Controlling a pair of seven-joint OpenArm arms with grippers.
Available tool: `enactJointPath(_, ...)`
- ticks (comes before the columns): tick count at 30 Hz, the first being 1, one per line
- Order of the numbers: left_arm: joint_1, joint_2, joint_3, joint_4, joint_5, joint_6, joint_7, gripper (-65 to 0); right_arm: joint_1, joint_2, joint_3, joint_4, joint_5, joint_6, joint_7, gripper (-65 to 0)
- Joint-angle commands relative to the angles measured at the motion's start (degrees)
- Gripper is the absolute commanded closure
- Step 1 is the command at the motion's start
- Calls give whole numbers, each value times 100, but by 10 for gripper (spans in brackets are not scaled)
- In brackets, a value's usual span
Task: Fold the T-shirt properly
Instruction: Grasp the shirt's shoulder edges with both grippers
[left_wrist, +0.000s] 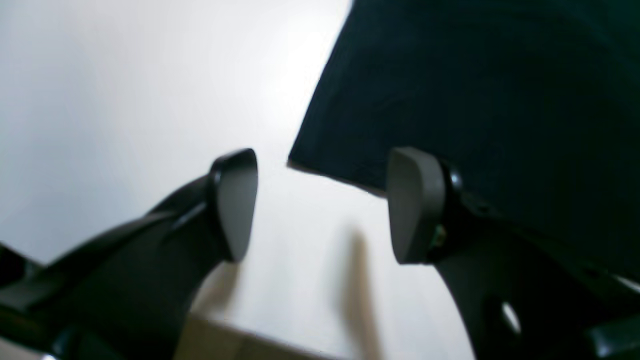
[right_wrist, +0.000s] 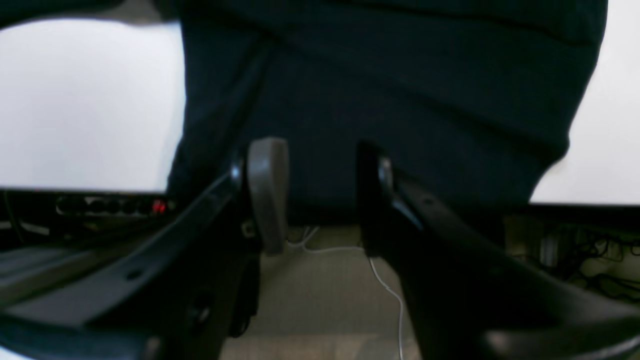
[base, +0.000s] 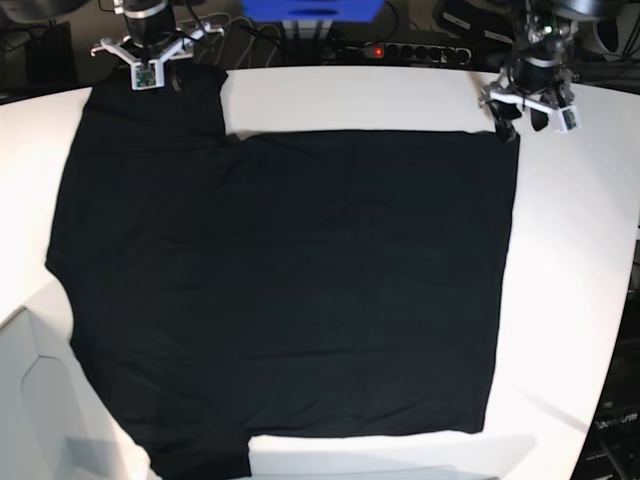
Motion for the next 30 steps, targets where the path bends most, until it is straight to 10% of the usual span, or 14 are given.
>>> enactJointPath(1,-68,-66,-16,-30,-26,-19,-176,-394,-31,26,6,87,8,10,98,-237)
enactJointPath(6,-516,-75,-43,-646,-9,-687,-167,-392,13,26,6,79,-1,19,89,-237)
enactJointPath(18,-700,-66,-8,-1314,44,-757,-167,-385,30,26,252,79,-1,19,89,-237)
enactJointPath(30,-665,-66,1,-1279,35,-766,-167,-54,268,9,1131,70,25,19,89,-238)
